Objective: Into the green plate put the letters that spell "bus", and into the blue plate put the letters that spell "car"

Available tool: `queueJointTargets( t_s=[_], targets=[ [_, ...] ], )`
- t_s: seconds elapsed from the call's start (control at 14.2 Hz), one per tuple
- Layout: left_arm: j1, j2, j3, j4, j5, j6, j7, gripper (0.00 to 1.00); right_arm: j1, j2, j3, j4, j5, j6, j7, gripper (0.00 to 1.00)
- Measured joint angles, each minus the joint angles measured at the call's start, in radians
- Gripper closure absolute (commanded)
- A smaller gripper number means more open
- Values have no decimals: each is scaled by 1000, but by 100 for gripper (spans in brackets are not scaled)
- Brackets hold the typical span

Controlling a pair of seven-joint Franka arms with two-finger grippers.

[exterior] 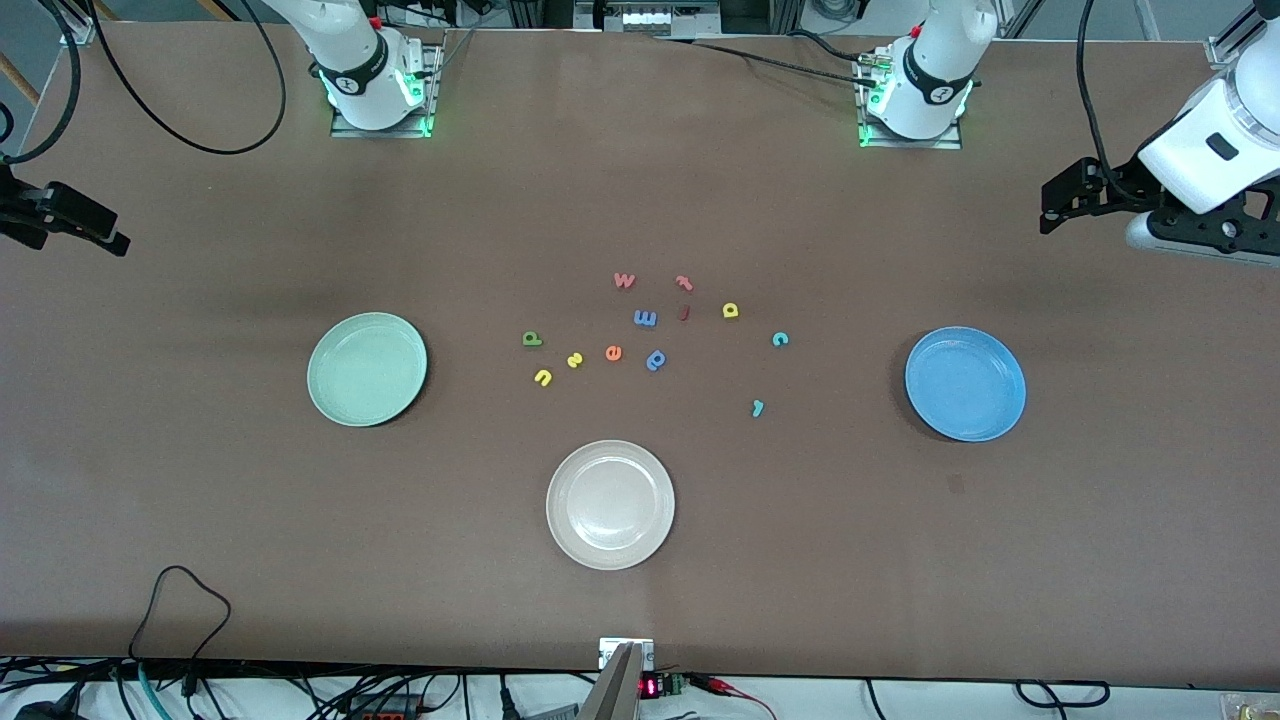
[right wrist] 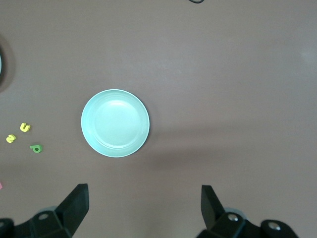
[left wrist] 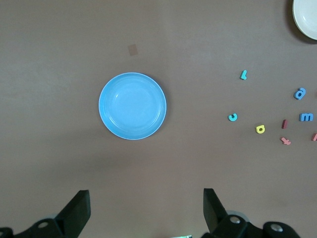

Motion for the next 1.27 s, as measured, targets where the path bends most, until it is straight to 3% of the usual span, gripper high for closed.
queueJointTargets(
  t_s=[0.49, 0.78, 0.92, 1.13, 1.27],
  targets=[
    [0, 0, 0, 0, 0, 0, 0, 0, 25, 21, 2, -16, 0, 10, 0, 0],
    [-9, 2, -4, 0, 0, -2, 0, 0, 159, 152, 8, -36, 3, 88, 2, 0],
    [-20, 21, -10, 0, 0, -8, 0, 0, 235, 238, 11, -37, 3, 146, 13, 7],
    [-66, 83, -15, -1, 0, -7, 0, 0, 347, 348, 13, -36, 4, 207, 82, 27],
    [-120, 155, -18, 2, 0, 6, 0, 0, 434, 407, 14, -35, 4, 235, 175, 31]
  ],
)
